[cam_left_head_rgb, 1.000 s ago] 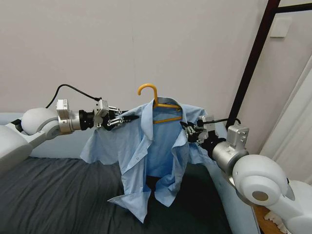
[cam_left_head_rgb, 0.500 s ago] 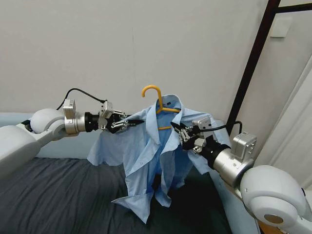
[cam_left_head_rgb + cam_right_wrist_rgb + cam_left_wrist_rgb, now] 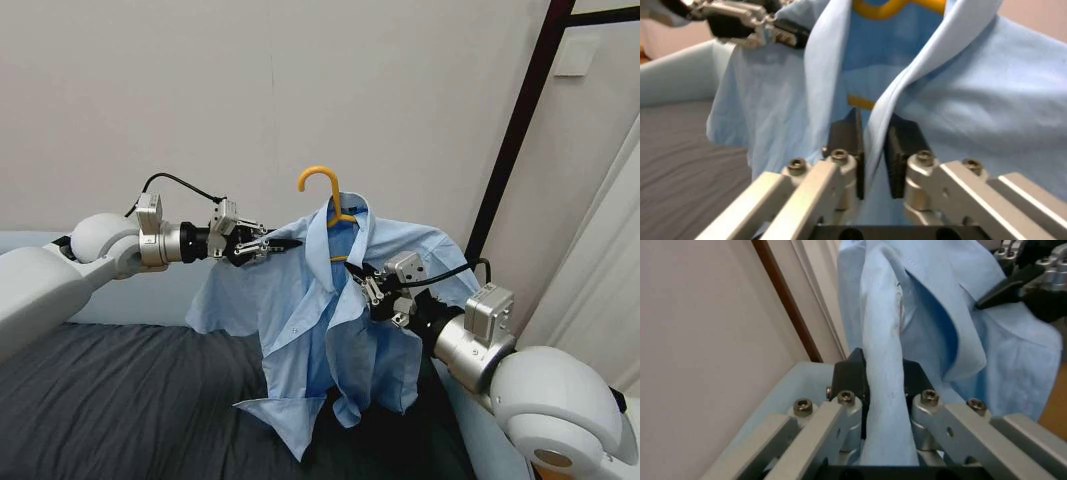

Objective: Pick up the clothes from the sofa and hang them on the clothes hanger.

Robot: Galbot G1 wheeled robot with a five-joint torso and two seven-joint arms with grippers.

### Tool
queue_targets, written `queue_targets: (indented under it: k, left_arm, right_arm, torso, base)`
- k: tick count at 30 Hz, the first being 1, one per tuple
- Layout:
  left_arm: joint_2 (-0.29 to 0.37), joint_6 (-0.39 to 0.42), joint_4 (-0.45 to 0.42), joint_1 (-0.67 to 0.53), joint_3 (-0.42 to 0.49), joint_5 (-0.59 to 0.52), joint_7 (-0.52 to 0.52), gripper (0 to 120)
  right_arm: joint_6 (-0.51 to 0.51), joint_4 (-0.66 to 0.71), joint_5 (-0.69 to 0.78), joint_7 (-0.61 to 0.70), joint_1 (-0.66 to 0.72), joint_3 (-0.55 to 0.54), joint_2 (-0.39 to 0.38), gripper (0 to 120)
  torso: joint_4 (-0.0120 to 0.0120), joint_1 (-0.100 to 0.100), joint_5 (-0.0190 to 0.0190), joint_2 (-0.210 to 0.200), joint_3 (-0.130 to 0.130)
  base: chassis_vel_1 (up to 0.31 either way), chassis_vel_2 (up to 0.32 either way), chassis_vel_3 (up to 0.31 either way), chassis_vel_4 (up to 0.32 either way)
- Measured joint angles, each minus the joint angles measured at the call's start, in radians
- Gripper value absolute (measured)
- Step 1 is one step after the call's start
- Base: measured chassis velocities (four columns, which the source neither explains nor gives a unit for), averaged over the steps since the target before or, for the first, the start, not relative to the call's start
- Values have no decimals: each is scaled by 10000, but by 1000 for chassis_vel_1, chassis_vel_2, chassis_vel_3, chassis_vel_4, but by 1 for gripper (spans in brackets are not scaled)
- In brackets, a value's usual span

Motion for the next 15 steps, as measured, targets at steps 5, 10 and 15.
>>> queue_targets:
  k: [5,10,15]
  left_arm:
    - [-219,-76,265,-76,-13,109,51,7]
    - [-510,-186,741,-255,-13,145,174,7]
    - [-506,-325,1252,-460,-13,202,629,7]
  right_arm:
    - [30,139,-258,-117,-286,61,-481,36]
    - [55,560,-769,54,-511,176,-1109,51]
    - [494,794,-851,-200,-490,661,-2120,71]
  torso:
    - [7,0,2,0,0]
    - [-6,0,5,-2,1]
    - [3,0,-1,-2,0]
  base:
    - [0,0,0,0]
    - [0,0,0,0]
    - [0,0,0,0]
